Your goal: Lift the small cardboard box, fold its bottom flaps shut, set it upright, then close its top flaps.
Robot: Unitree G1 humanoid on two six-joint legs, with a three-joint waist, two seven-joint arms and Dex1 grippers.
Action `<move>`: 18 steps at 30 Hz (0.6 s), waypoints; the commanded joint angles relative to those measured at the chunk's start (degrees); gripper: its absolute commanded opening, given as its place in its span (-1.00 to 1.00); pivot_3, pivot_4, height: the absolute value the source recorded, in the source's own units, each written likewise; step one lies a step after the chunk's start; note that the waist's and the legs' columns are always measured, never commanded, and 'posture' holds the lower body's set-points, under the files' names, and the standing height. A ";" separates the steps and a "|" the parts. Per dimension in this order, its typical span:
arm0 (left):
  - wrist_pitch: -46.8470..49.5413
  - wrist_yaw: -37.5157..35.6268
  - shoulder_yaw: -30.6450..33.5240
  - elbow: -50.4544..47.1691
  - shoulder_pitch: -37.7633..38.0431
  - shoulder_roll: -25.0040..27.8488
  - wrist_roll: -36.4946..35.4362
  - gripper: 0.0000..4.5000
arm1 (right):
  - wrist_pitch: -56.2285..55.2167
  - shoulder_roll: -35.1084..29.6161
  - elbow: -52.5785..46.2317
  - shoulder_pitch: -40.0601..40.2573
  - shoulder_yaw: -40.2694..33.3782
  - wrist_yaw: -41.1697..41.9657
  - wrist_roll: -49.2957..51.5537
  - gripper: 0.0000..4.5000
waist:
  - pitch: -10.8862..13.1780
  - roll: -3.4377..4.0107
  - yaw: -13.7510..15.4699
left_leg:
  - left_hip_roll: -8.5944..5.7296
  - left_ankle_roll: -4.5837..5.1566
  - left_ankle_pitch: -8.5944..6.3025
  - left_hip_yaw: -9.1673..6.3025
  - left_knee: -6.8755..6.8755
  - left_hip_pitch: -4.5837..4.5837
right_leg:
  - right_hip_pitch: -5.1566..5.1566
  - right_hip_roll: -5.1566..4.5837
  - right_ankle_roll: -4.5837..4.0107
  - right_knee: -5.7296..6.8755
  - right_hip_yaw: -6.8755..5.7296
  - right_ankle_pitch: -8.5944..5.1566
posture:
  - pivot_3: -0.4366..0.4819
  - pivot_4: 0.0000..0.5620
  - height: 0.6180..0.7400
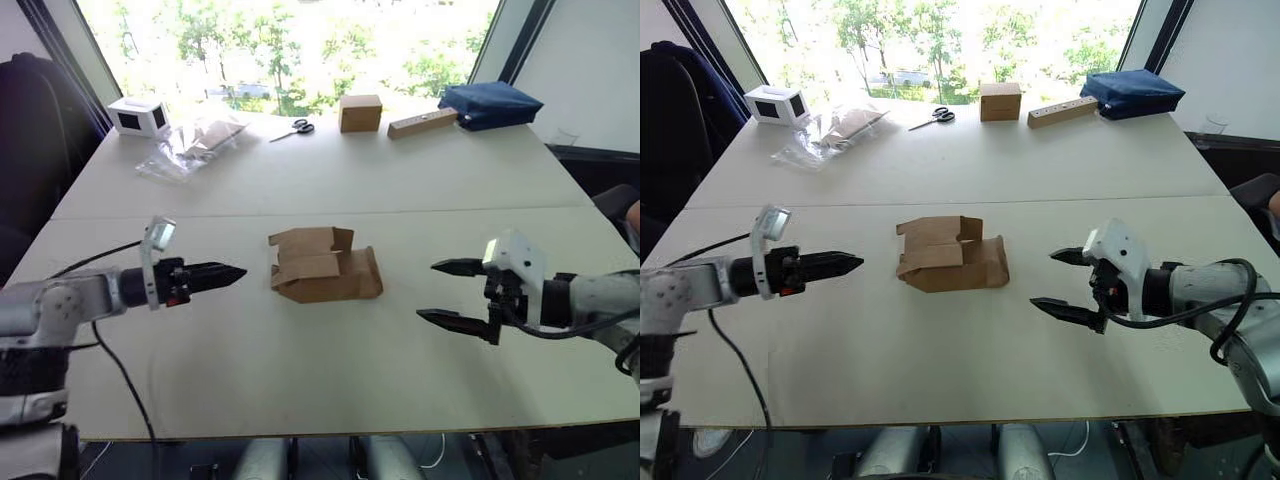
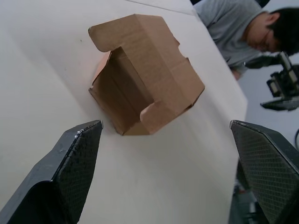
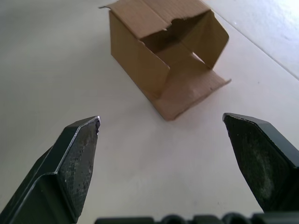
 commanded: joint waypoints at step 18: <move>-4.51 -8.25 -7.37 30.99 -19.80 -14.49 11.28 0.99 | 9.79 3.19 -13.89 -1.44 0.03 -15.47 3.01 0.98 | -0.01 -0.11 0.13 | -0.04 -0.09 0.06 0.01 0.08 -0.02 | -0.04 0.00 0.00 0.11 0.01 0.00 | -0.05 -0.47 1.00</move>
